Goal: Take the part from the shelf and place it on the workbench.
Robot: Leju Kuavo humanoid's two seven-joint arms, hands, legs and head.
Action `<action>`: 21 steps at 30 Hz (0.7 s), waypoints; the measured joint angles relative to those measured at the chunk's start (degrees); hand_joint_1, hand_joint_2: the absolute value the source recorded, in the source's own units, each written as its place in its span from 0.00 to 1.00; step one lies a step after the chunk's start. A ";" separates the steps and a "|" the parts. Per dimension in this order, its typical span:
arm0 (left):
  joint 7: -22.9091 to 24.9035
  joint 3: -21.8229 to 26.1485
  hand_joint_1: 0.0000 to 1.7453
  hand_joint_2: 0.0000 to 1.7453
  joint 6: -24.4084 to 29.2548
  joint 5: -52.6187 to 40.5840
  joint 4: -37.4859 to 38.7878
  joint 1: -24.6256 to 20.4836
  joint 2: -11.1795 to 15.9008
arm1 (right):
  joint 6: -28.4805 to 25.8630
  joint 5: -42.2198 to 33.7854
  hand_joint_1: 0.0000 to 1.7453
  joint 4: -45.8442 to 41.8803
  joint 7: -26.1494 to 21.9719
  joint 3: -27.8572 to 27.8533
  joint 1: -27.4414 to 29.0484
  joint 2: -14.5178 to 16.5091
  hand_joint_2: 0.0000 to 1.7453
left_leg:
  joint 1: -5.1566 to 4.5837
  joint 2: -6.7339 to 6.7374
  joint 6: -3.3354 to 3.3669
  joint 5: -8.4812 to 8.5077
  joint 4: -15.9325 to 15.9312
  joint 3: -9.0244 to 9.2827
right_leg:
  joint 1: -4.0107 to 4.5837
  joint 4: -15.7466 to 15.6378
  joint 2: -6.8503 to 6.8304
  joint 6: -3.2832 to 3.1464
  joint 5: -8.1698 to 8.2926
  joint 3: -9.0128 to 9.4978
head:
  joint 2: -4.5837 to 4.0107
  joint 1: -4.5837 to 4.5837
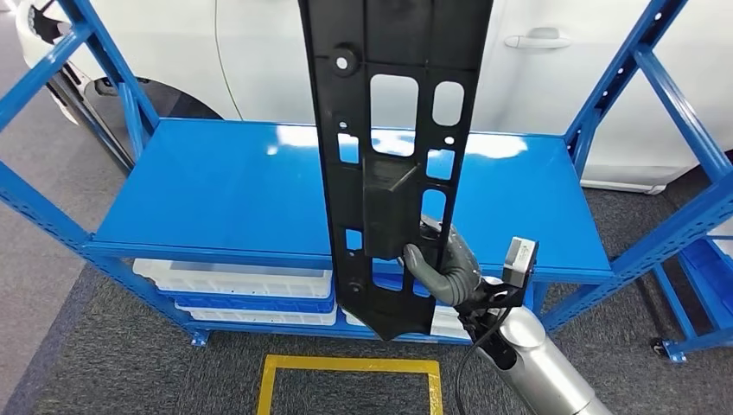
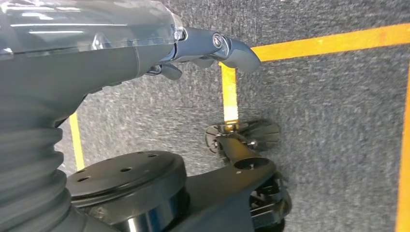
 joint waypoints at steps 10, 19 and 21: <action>0.55 -0.04 0.00 1.00 -0.38 -0.42 0.00 0.52 0.00 | -0.22 -0.05 1.00 -0.04 -1.25 -2.51 4.72 -0.31 1.00 | 0.26 -1.32 -1.26 -7.50 16.32 -6.77 | 0.25 -0.43 5.18 -2.29 0.53 0.25 | 0.00 0.00; 0.81 -0.62 0.00 1.00 -0.37 -1.35 0.00 0.09 0.05 | -0.10 0.02 1.00 -0.55 -1.58 -4.12 6.48 -0.22 1.00 | 0.20 -3.99 0.58 0.11 -0.71 0.84 | -0.11 0.71 8.24 -0.22 0.14 -0.88 | 0.00 0.01; 0.89 -0.91 0.00 1.00 -0.37 -1.41 0.00 0.01 -0.02 | -0.09 0.05 1.00 -0.92 -1.68 -4.54 6.77 -0.08 1.00 | 0.32 -2.67 1.05 0.46 -1.30 1.03 | -0.08 5.47 5.52 0.15 -2.73 -3.07 | 0.00 0.01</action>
